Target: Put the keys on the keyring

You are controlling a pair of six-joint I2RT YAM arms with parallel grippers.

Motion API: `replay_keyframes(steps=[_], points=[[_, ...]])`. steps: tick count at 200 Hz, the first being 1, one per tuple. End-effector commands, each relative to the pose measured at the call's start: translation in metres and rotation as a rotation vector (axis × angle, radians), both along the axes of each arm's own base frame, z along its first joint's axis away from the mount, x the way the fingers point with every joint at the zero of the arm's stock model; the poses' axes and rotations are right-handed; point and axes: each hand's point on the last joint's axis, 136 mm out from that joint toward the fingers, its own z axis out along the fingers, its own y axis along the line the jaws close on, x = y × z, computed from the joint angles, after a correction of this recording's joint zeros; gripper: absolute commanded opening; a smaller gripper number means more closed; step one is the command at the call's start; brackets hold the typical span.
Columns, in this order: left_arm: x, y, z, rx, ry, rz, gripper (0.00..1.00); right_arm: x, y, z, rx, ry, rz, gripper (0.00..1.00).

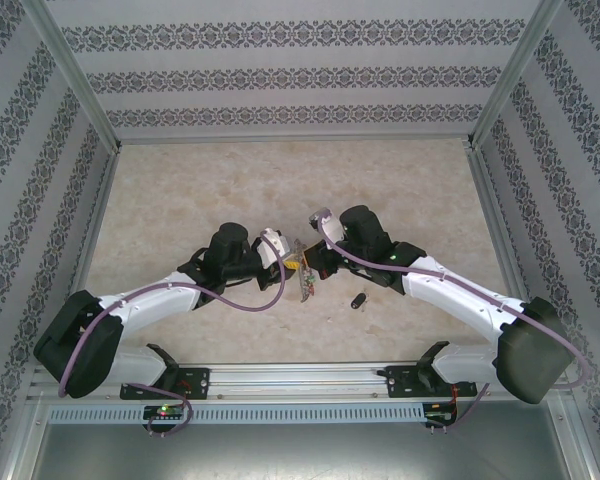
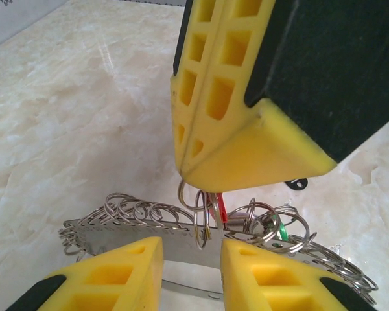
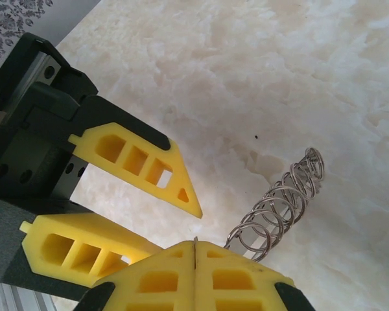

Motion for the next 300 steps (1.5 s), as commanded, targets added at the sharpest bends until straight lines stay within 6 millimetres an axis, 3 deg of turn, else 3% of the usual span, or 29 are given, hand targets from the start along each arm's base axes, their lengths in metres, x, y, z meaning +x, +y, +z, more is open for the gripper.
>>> replay_keyframes(steps=[1, 60, 144, 174, 200, 225, 258, 300], points=[[-0.001, -0.007, 0.005, 0.003, -0.007, -0.04, 0.3, 0.0, 0.011, 0.025, 0.048, -0.061, 0.047, 0.0], [0.006, -0.008, 0.004, 0.013, -0.015, -0.018, 0.23, -0.005, 0.015, 0.026, 0.053, -0.053, 0.076, 0.0], [0.006, -0.011, 0.006, 0.017, -0.021, -0.036, 0.24, -0.01, 0.019, 0.026, 0.057, -0.044, 0.109, 0.0], [0.007, -0.011, 0.008, 0.014, -0.026, -0.036, 0.17, -0.01, 0.02, 0.026, 0.055, -0.042, 0.112, 0.0], [0.007, -0.011, 0.008, 0.017, -0.03, -0.04, 0.01, -0.011, 0.019, 0.021, 0.046, -0.032, 0.109, 0.0], [0.006, -0.01, 0.008, 0.015, -0.034, -0.035, 0.0, -0.007, 0.012, 0.014, 0.018, -0.036, 0.068, 0.0], [0.008, -0.007, 0.006, -0.022, -0.04, 0.003, 0.0, 0.01, -0.014, -0.009, -0.018, 0.008, -0.069, 0.0], [0.016, -0.003, -0.002, -0.069, -0.037, 0.08, 0.0, 0.019, -0.026, -0.023, -0.022, 0.041, -0.164, 0.0]])
